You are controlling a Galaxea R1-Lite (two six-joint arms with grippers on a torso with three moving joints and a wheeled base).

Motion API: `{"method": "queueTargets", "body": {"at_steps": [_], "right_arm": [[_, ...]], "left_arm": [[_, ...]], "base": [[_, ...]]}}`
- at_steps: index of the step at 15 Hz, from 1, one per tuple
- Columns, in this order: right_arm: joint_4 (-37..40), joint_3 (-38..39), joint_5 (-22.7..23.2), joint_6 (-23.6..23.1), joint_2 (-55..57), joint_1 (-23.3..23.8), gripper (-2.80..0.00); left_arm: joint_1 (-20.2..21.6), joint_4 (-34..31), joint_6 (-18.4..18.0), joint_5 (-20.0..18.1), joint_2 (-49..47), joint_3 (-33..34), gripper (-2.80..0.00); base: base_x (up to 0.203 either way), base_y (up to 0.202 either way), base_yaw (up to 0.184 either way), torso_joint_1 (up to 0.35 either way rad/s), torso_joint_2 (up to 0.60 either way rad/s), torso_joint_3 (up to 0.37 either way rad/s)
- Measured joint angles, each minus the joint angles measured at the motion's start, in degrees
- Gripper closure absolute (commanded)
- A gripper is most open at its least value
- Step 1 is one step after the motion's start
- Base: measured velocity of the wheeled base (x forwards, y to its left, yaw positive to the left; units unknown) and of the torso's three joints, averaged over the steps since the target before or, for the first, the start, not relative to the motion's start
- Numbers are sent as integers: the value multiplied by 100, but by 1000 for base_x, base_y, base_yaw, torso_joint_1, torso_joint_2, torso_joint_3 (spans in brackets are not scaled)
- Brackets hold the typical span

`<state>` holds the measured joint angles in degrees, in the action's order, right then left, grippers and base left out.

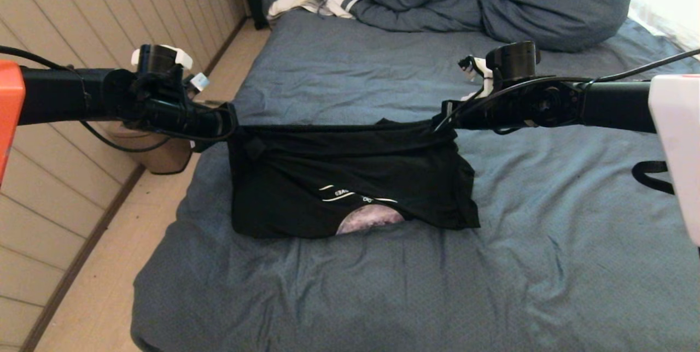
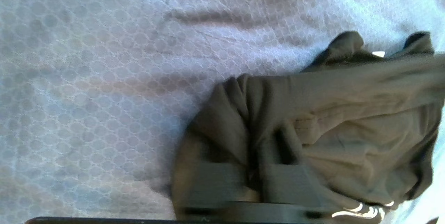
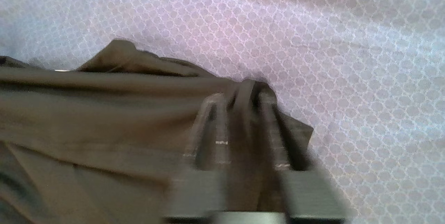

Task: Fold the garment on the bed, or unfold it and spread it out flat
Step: Fold the black T-shirt

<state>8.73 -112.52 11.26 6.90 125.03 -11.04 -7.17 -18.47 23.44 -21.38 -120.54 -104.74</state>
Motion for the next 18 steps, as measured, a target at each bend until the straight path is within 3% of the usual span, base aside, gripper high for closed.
{"method": "queueTargets", "body": {"at_steps": [9,10,11,15,18], "right_arm": [[95,1,38,142,-285,147,-280],[197,4,30,217,-416,181,0],[425,15,20,261,-569,229,0],[2152,49,9,178,-1240,378,0],[3265,328,35,-129,-1569,447,0]], "left_arm": [[20,-62,10,17,622,-5,-280],[49,-145,-1,27,807,-5,-280],[69,-362,-30,34,999,0,0],[113,-1920,-565,38,1700,167,0],[117,-2136,-902,68,2006,688,0]], "base": [[0,0,0,0,0,0],[0,0,0,0,0,0],[0,0,0,0,0,0],[0,0,0,0,0,0],[0,0,0,0,0,0]]}}
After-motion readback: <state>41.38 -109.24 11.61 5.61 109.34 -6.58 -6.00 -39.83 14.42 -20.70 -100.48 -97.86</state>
